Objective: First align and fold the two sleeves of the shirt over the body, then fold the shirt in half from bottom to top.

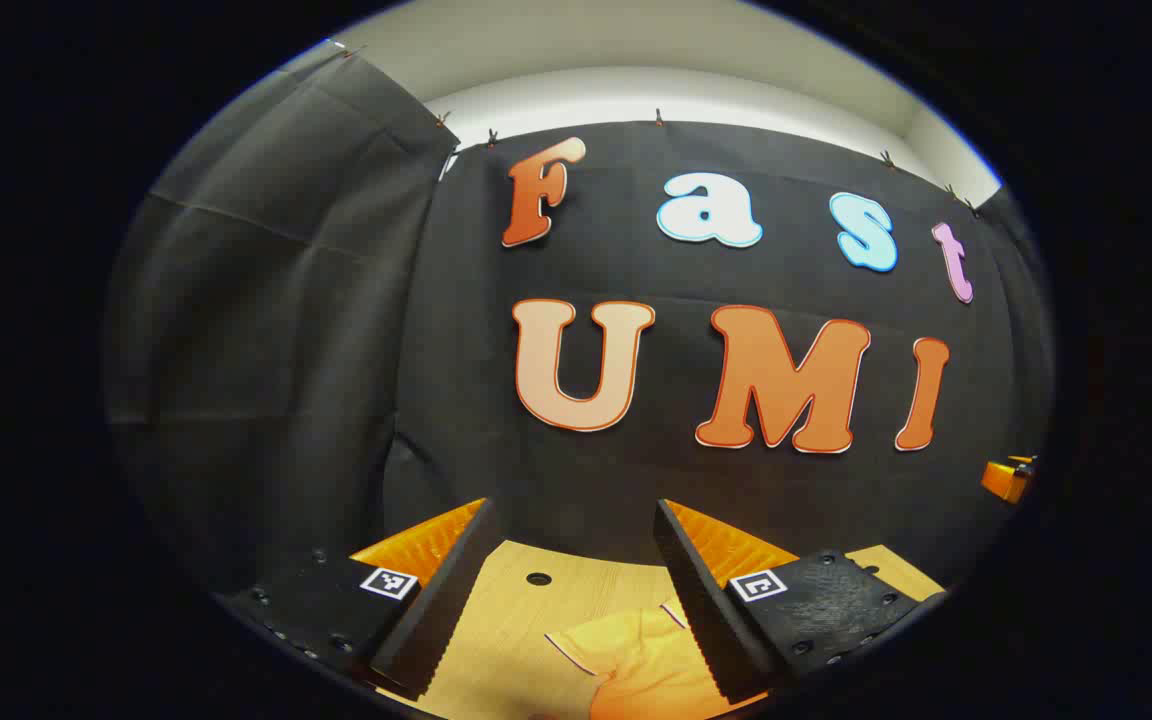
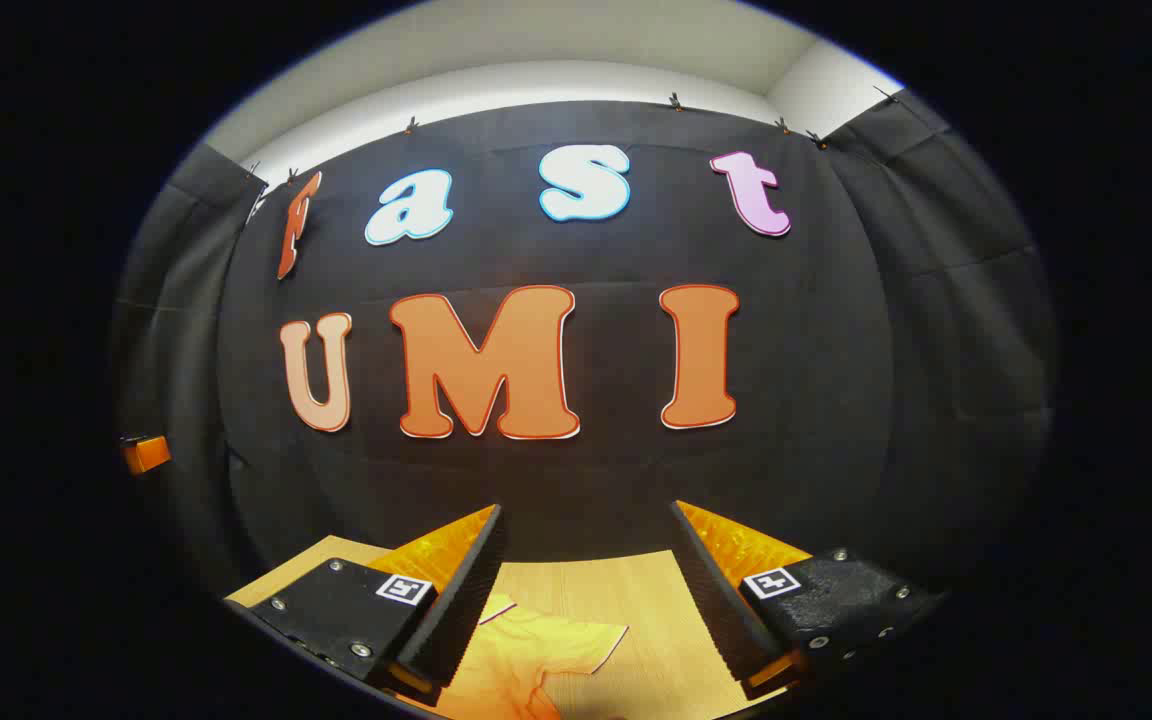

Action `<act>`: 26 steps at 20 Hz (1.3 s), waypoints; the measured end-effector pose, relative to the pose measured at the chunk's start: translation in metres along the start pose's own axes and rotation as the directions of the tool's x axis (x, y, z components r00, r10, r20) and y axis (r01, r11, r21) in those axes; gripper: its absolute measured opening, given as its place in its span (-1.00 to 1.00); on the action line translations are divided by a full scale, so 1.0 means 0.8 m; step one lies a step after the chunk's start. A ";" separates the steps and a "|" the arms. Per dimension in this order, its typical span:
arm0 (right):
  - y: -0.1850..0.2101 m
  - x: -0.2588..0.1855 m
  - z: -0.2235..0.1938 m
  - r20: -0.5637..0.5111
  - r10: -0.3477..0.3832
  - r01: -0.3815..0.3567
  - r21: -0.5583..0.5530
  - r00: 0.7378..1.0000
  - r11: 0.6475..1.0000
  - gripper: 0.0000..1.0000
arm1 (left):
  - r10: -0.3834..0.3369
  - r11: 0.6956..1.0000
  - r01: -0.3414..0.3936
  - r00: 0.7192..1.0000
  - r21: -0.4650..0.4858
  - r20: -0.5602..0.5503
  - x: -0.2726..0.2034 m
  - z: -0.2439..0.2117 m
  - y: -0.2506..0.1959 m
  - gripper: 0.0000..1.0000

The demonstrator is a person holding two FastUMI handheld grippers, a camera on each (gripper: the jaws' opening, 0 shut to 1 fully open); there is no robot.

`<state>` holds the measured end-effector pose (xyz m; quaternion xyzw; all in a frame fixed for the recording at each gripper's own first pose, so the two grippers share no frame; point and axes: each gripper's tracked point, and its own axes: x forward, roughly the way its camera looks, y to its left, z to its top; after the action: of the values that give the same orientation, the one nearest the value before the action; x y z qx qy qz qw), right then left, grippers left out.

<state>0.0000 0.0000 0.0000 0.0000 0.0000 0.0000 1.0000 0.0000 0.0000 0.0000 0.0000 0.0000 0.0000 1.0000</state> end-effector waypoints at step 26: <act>0.026 0.082 -0.014 -0.160 -0.052 0.053 0.001 0.986 0.999 0.94 | -0.054 0.998 0.056 0.996 0.017 -0.075 0.076 -0.048 0.024 0.95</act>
<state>0.0658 0.0211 -0.0111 0.0028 0.0803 -0.0265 0.9964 0.0607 0.0195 -0.0382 0.0093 0.0374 -0.0275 0.9989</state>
